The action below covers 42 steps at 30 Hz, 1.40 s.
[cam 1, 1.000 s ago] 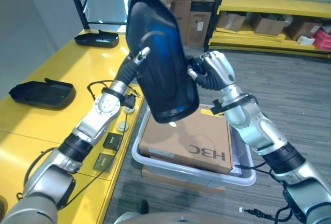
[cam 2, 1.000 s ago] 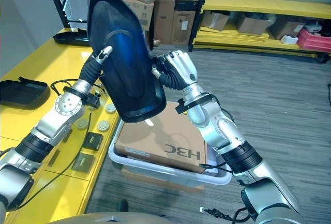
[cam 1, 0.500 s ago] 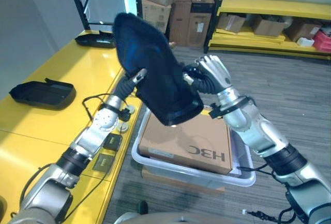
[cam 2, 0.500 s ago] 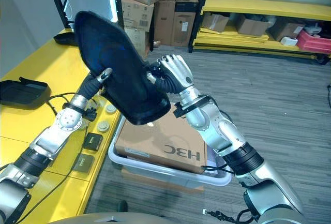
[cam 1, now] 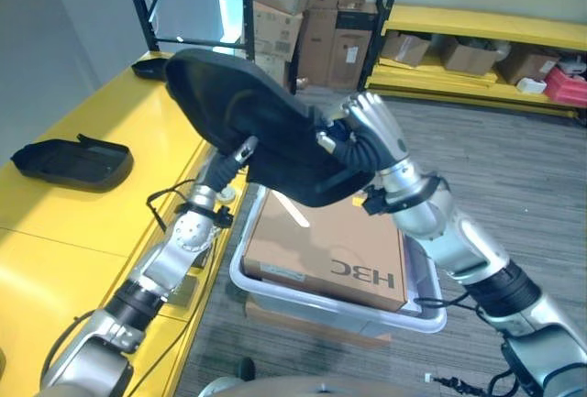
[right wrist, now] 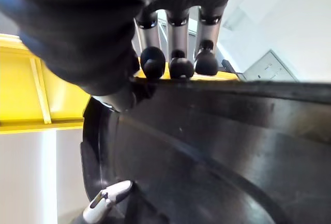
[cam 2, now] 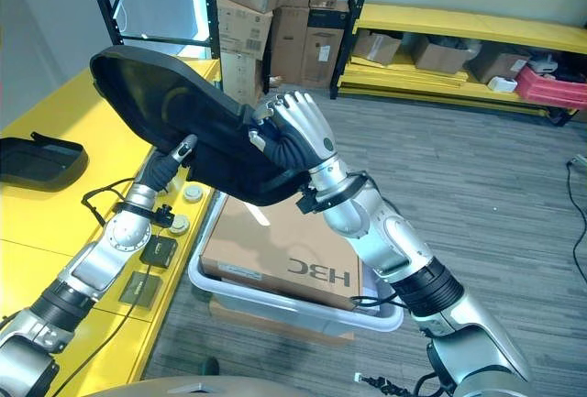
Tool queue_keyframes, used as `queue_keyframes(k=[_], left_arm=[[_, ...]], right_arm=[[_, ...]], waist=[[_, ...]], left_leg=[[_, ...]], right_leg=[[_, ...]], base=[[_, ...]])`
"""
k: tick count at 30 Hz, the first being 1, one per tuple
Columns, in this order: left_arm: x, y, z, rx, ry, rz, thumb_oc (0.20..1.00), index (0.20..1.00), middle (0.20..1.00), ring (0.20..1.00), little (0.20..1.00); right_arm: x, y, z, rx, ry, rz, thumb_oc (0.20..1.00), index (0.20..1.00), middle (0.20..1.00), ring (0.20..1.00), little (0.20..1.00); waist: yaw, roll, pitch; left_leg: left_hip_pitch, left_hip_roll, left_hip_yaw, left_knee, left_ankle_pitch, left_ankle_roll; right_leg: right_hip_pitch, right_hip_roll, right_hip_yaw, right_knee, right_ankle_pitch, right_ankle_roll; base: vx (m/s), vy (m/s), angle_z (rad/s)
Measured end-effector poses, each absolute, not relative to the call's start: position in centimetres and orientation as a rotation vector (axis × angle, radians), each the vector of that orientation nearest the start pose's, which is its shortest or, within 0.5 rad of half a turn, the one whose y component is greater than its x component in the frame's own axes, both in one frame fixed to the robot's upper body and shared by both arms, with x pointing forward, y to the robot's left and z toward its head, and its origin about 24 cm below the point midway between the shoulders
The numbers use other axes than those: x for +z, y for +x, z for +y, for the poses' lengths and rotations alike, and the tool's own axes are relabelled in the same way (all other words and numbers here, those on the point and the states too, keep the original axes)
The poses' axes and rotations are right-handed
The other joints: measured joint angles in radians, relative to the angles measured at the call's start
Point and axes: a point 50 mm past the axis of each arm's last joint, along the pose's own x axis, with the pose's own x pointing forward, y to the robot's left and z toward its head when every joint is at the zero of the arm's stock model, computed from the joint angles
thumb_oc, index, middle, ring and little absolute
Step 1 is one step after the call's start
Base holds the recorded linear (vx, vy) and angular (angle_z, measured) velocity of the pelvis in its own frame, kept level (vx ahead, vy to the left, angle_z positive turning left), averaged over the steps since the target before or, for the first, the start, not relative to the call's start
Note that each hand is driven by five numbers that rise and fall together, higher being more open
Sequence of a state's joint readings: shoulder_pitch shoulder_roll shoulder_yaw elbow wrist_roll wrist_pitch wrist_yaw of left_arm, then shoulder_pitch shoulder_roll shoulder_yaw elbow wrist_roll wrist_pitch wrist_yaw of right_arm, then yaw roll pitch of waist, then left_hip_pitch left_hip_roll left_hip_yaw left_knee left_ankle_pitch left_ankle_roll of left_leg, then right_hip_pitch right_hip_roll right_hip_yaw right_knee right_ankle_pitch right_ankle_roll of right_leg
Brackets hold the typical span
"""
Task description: Move parts from the plastic box to the shelf.
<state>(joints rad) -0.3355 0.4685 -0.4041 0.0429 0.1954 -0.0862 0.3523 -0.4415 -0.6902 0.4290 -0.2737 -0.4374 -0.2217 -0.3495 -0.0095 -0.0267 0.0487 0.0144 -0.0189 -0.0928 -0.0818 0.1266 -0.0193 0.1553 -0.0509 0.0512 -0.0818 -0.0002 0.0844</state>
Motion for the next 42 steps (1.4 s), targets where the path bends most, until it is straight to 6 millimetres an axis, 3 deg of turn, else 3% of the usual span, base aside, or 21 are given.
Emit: queue_keyframes(k=[5, 8, 10, 11, 15, 18, 20, 21, 23, 25, 29, 30, 31, 32, 33, 34, 35, 37, 40, 41, 42], left_arm=[[11.9, 29.5, 14.8, 0.004, 0.689, -0.465, 0.2, 0.2, 0.2, 0.2, 0.2], [11.9, 28.8, 15.9, 0.064, 0.699, -0.474, 0.2, 0.2, 0.2, 0.2, 0.2], [11.6, 28.6, 16.7, 0.091, 0.717, -0.455, 0.2, 0.2, 0.2, 0.2, 0.2], [10.8, 28.0, 18.5, 0.156, 0.73, -0.409, 0.2, 0.2, 0.2, 0.2, 0.2], [9.4, 26.9, 20.3, 0.21, 0.738, -0.331, 0.2, 0.2, 0.2, 0.2, 0.2], [7.6, 25.5, 21.8, 0.24, 0.747, -0.245, 0.2, 0.2, 0.2, 0.2, 0.2], [7.7, 24.9, 21.9, 0.246, 0.725, -0.258, 0.2, 0.2, 0.2, 0.2, 0.2], [8.7, 24.4, 21.7, 0.255, 0.681, -0.302, 0.2, 0.2, 0.2, 0.2, 0.2], [10.1, 24.0, 21.6, 0.267, 0.649, -0.362, 0.2, 0.2, 0.2, 0.2, 0.2], [12.5, 23.5, 21.3, 0.271, 0.594, -0.479, 0.2, 0.2, 0.2, 0.2, 0.2], [14.8, 22.9, 20.5, 0.253, 0.514, -0.604, 0.2, 0.2, 0.2, 0.2, 0.2], [15.6, 22.6, 20.2, 0.243, 0.487, -0.648, 0.2, 0.2, 0.2, 0.2, 0.2], [16.7, 22.1, 19.7, 0.228, 0.448, -0.709, 0.2, 0.2, 0.2, 0.2, 0.2], [17.4, 21.6, 20.1, 0.238, 0.443, -0.738, 0.2, 0.2, 0.2, 0.2, 0.2], [17.9, 21.5, 20.5, 0.248, 0.446, -0.753, 0.2, 0.2, 0.2, 0.2, 0.2], [18.1, 21.6, 20.6, 0.241, 0.434, -0.757, 0.2, 0.2, 0.2, 0.2, 0.2], [18.1, 21.5, 20.7, 0.23, 0.436, -0.756, 0.2, 0.2, 0.2, 0.2, 0.2], [18.0, 21.3, 20.8, 0.213, 0.418, -0.756, 0.2, 0.2, 0.2, 0.2, 0.2], [18.3, 21.4, 20.7, 0.177, 0.4, -0.77, 0.2, 0.2, 0.2, 0.2, 0.2], [18.6, 21.6, 20.4, 0.156, 0.394, -0.781, 0.2, 0.2, 0.2, 0.2, 0.2], [19.0, 21.7, 20.1, 0.129, 0.393, -0.801, 0.2, 0.2, 0.2, 0.2, 0.2]], right_arm=[[17.7, 25.0, -11.8, 0.254, -0.782, -0.915, 1.0, 1.0, 1.0, 1.0, 1.0], [14.8, 24.5, -14.5, 0.096, -0.464, -0.7, 1.0, 1.0, 1.0, 1.0, 1.0], [12.2, 24.3, -16.1, 0.043, -0.38, -0.546, 1.0, 1.0, 1.0, 1.0, 1.0], [9.0, 23.3, -18.2, -0.011, -0.344, -0.362, 1.0, 1.0, 1.0, 1.0, 1.0], [5.7, 21.9, -21.1, -0.158, -0.199, -0.191, 1.0, 1.0, 1.0, 1.0, 1.0], [-0.8, 19.2, -24.1, -0.311, -0.166, 0.127, 1.0, 1.0, 1.0, 1.0, 1.0], [-4.6, 17.2, -25.6, -0.306, -0.282, 0.305, 1.0, 1.0, 1.0, 1.0, 1.0], [-9.5, 12.8, -26.8, -0.343, -0.336, 0.617, 1.0, 1.0, 1.0, 1.0, 1.0], [-11.5, 10.4, -26.5, -0.308, -0.377, 0.764, 1.0, 1.0, 1.0, 1.0, 1.0], [-12.3, 10.0, -25.2, -0.242, -0.396, 0.809, 1.0, 1.0, 1.0, 1.0, 1.0], [-12.2, 12.8, -24.4, -0.203, -0.404, 0.76, 1.0, 1.0, 1.0, 1.0, 1.0], [-12.4, 13.2, -24.4, -0.193, -0.419, 0.774, 1.0, 1.0, 1.0, 1.0, 1.0], [-12.5, 13.4, -24.9, -0.202, -0.442, 0.782, 1.0, 1.0, 1.0, 1.0, 1.0], [-12.6, 13.5, -25.5, -0.207, -0.459, 0.8, 1.0, 1.0, 1.0, 1.0, 1.0], [-12.7, 13.6, -25.9, -0.194, -0.475, 0.828, 1.0, 1.0, 1.0, 1.0, 1.0], [-13.3, 13.1, -26.5, -0.199, -0.514, 0.903, 1.0, 1.0, 1.0, 1.0, 1.0], [-13.6, 12.9, -27.1, -0.199, -0.53, 0.971, 1.0, 1.0, 1.0, 1.0, 1.0], [-13.3, 13.1, -27.9, -0.231, -0.536, 0.989, 1.0, 1.0, 1.0, 1.0, 1.0], [-13.0, 12.6, -29.3, -0.354, -0.481, 1.005, 1.0, 1.0, 1.0, 1.0, 1.0], [-12.8, 12.1, -30.3, -0.376, -0.507, 1.018, 1.0, 1.0, 1.0, 1.0, 1.0], [-12.6, 11.0, -31.3, -0.393, -0.536, 1.05, 1.0, 1.0, 1.0, 1.0, 1.0]], waist=[[-0.001, 0.0, 0.001], [-0.005, -0.011, -0.001], [-0.012, -0.009, 0.0], [-0.019, -0.006, 0.003], [-0.038, -0.004, 0.005], [-0.042, 0.007, 0.012], [-0.039, 0.008, 0.018], [-0.015, 0.008, 0.019], [-0.002, 0.011, 0.023], [0.003, 0.014, 0.031], [0.049, 0.038, 0.063], [0.067, 0.043, 0.084], [0.103, 0.067, 0.115], [0.152, 0.069, 0.153], [0.197, 0.06, 0.186], [0.172, 0.026, 0.197], [0.204, -0.011, 0.195], [0.213, -0.005, 0.192], [0.132, 0.009, 0.175], [0.084, 0.018, 0.158], [0.07, 0.039, 0.135]], left_leg=[[0.001, 0.0, 0.004, 0.0, -0.002, 0.002], [0.006, 0.001, 0.008, -0.005, -0.008, 0.003], [0.005, -0.001, 0.011, -0.005, -0.009, 0.004], [0.005, -0.002, 0.013, -0.005, -0.012, 0.005], [0.01, 0.001, 0.018, -0.005, -0.017, 0.002], [0.01, 0.0, 0.023, -0.005, -0.024, -0.003], [0.015, 0.001, 0.024, -0.004, -0.021, 0.001], [0.015, 0.002, 0.014, -0.005, -0.027, -0.007], [0.008, 0.002, 0.0, 0.0, -0.019, -0.006], [-0.009, 0.008, -0.035, 0.001, -0.002, -0.016], [-0.064, 0.029, -0.109, 0.001, 0.038, -0.071], [-0.094, 0.036, -0.15, 0.001, 0.064, -0.12], [-0.153, 0.048, -0.232, 0.0, 0.069, -0.231], [-0.166, 0.065, -0.226, 0.0, -0.037, -0.186], [-0.193, 0.061, -0.182, -0.006, -0.195, -0.174], [-0.241, 0.036, -0.074, 0.035, -0.184, -0.141], [-0.24, 0.025, -0.002, 0.095, -0.128, -0.124], [-0.151, 0.085, 0.113, 0.218, -0.137, -0.136], [-0.007, 0.142, 0.277, 0.273, -0.174, -0.144], [0.044, 0.132, 0.311, 0.235, -0.18, -0.147], [0.087, 0.109, 0.297, 0.14, -0.164, -0.117]], right_leg=[[-0.001, -0.001, 0.002, 0.0, 0.0, 0.0], [0.003, -0.001, 0.004, 0.0, -0.005, -0.003], [-0.001, -0.003, 0.008, 0.0, -0.006, 0.0], [0.0, -0.005, 0.014, 0.0, -0.006, 0.0], [0.0, -0.004, 0.02, -0.001, -0.011, 0.0], [-0.002, -0.006, 0.023, -0.002, -0.016, 0.0], [0.002, -0.005, 0.024, 0.0, -0.016, -0.001], [0.008, -0.003, 0.019, 0.0, -0.023, -0.001], [0.01, 0.004, 0.008, 0.0, -0.023, -0.005], [0.008, 0.02, -0.021, 0.0, -0.019, -0.011], [-0.019, 0.06, -0.091, 0.001, -0.017, -0.025], [-0.036, 0.076, -0.122, 0.009, -0.014, -0.042], [-0.061, 0.104, -0.203, 0.015, -0.012, -0.07], [-0.075, 0.114, -0.238, 0.039, 0.001, -0.1], [-0.095, 0.099, -0.315, 0.079, -0.01, -0.124], [-0.117, 0.03, -0.443, 0.102, -0.022, -0.139], [-0.136, -0.02, -0.479, 0.105, -0.02, -0.145], [-0.114, -0.054, -0.577, 0.062, 0.014, -0.147], [-0.078, -0.096, -0.696, 0.004, 0.057, -0.118], [-0.069, -0.099, -0.714, 0.003, 0.06, -0.094], [-0.08, -0.105, -0.709, 0.026, 0.07, -0.08]], base=[[0.0, 0.0, 0.0], [0.0, 0.001, -0.01], [-0.01, 0.0, -0.09], [0.0, -0.001, -0.11], [0.01, -0.004, -0.05], [-0.01, -0.017, -0.04], [-0.02, -0.123, 0.03], [-0.04, -0.196, 0.12], [-0.06, -0.178, 0.25], [-0.11, -0.166, 0.41], [-0.17, -0.177, 0.47], [-0.18, -0.137, 1.55], [-0.26, -0.166, 1.62], [-0.26, -0.128, 1.74], [-0.26, -0.119, 2.19], [-0.17, -0.068, 2.51], [-0.19, -0.075, 2.32], [-0.21, -0.045, 1.47], [-0.05, 0.068, 1.48], [-0.03, 0.265, 1.51], [0.01, 0.264, 1.66]])
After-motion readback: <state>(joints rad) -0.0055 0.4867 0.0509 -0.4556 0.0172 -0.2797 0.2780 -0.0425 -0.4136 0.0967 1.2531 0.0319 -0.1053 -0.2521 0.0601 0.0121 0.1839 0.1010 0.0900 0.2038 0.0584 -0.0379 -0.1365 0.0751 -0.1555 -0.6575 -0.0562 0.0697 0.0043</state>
